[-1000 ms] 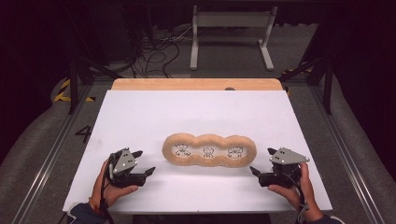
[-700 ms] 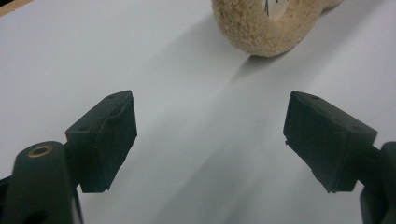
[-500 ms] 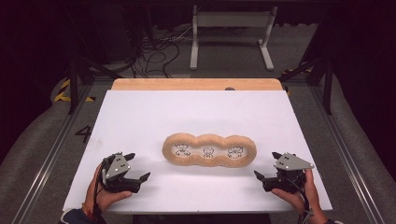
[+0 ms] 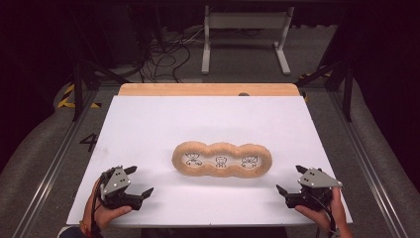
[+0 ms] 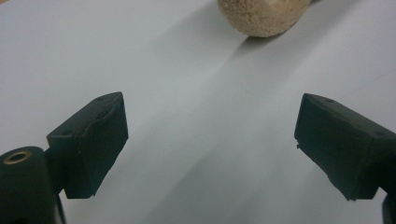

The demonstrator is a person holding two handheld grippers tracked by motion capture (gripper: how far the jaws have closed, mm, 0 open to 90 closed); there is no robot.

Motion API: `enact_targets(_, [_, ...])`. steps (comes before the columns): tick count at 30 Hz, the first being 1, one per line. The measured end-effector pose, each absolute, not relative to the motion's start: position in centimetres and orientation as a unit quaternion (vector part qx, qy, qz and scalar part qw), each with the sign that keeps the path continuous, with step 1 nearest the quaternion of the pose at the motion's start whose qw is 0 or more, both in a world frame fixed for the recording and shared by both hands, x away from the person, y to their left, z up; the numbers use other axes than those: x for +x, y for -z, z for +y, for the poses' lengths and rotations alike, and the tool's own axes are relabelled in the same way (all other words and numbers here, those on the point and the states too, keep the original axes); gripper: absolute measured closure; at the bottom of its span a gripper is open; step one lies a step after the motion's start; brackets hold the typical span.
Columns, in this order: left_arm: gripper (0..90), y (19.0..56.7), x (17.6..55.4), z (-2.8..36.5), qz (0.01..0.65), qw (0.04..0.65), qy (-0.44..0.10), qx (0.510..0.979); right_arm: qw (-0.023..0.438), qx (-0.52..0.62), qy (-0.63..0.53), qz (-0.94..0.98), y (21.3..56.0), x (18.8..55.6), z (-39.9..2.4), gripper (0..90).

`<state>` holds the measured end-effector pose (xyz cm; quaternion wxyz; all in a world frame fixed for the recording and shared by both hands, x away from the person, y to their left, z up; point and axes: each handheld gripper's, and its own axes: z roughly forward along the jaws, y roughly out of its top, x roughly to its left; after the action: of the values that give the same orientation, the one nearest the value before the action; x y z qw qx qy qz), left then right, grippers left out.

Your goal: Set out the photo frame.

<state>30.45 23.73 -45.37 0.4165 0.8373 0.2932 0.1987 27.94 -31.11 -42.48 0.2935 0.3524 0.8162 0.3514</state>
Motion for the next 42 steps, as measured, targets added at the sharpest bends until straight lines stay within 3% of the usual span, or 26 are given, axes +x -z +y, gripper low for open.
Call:
enact_targets(15, [9.2, 45.9, 30.1, 24.6, 0.306, 0.424, -0.194, 0.83, 0.291, 0.375, -0.367, 0.8, 44.0, 27.2, -33.5, 11.2])
enact_targets(42, [7.9, 46.2, 30.4, 24.3, 0.334, 0.446, -0.172, 0.813, 0.306, 0.37, -0.366, 0.797, 44.1, 26.9, -33.1, 11.5])
